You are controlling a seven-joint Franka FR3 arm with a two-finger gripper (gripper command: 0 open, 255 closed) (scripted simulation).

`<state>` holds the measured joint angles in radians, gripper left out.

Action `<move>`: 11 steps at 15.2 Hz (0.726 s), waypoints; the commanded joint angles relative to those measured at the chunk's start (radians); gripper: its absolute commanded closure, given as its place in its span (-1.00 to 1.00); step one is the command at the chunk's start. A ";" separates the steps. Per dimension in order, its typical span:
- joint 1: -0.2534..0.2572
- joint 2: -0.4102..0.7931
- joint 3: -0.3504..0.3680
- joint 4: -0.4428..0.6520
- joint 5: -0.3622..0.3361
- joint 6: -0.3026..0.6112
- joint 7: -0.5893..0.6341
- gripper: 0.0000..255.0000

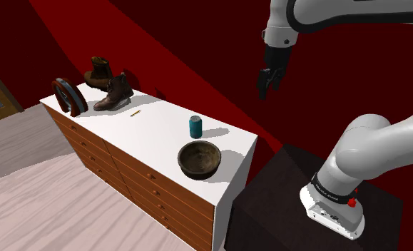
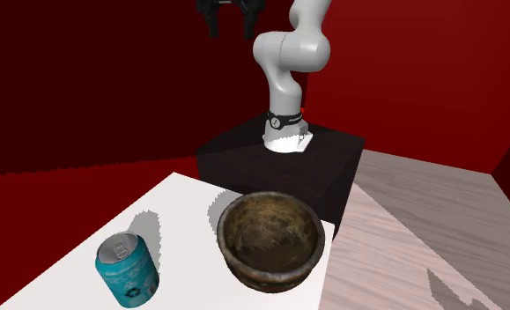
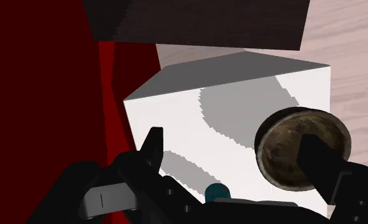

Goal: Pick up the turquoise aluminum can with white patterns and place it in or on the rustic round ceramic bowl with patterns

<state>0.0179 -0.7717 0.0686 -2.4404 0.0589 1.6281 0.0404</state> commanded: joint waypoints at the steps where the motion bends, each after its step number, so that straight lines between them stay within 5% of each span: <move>1: 0.000 0.000 0.000 0.000 0.000 0.000 0.000 -1.00; 11: 0.004 0.343 0.014 0.035 -0.005 0.325 -0.041 -1.00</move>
<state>0.0215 -0.4624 0.0814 -2.4085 0.0546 1.9189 0.0042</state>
